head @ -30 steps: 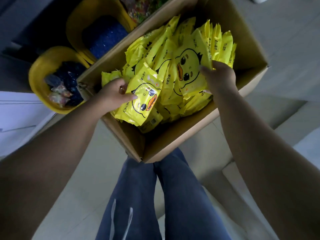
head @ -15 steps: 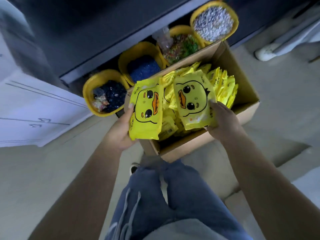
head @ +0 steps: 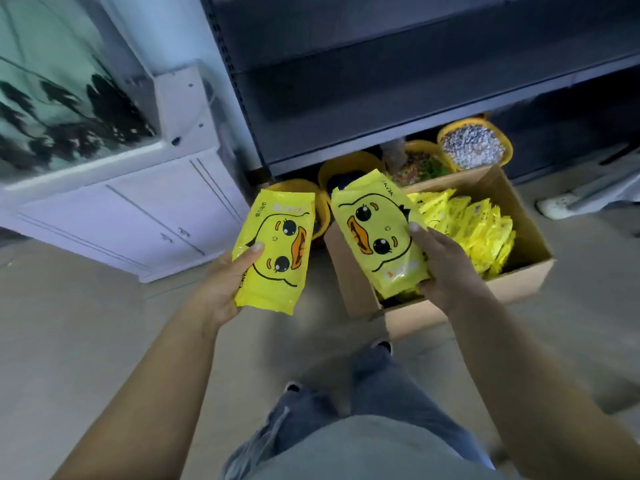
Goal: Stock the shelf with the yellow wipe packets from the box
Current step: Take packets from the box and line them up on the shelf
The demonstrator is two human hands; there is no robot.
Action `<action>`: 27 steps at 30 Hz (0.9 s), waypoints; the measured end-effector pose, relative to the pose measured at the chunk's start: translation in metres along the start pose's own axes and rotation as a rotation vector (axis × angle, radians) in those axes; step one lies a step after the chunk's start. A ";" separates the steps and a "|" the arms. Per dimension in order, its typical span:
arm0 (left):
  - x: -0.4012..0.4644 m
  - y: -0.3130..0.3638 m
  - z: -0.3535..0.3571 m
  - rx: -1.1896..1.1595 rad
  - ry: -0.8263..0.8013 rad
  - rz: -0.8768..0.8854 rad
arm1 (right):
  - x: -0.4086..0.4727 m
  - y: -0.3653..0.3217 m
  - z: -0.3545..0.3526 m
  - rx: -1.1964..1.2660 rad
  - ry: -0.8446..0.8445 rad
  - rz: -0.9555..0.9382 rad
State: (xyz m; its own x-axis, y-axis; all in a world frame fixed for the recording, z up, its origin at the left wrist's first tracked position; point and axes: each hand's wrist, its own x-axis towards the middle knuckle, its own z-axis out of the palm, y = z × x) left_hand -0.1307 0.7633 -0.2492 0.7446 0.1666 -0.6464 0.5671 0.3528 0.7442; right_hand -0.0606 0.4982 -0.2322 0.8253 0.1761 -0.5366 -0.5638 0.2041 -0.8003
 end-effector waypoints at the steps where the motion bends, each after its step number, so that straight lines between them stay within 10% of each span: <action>1: -0.009 0.006 -0.014 0.046 0.026 0.021 | -0.005 0.000 0.012 -0.065 -0.026 -0.026; 11: -0.069 0.106 -0.091 0.595 0.067 0.316 | -0.037 -0.057 0.102 -0.367 -0.123 -0.273; 27: -0.014 0.263 -0.072 0.813 0.188 0.518 | 0.025 -0.184 0.150 -0.562 -0.148 -0.564</action>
State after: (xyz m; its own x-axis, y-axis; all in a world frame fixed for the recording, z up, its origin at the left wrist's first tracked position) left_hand -0.0175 0.9195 -0.0565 0.9415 0.2906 -0.1707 0.3078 -0.5348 0.7869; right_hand 0.0591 0.6098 -0.0585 0.9458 0.3247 -0.0026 0.0684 -0.2069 -0.9760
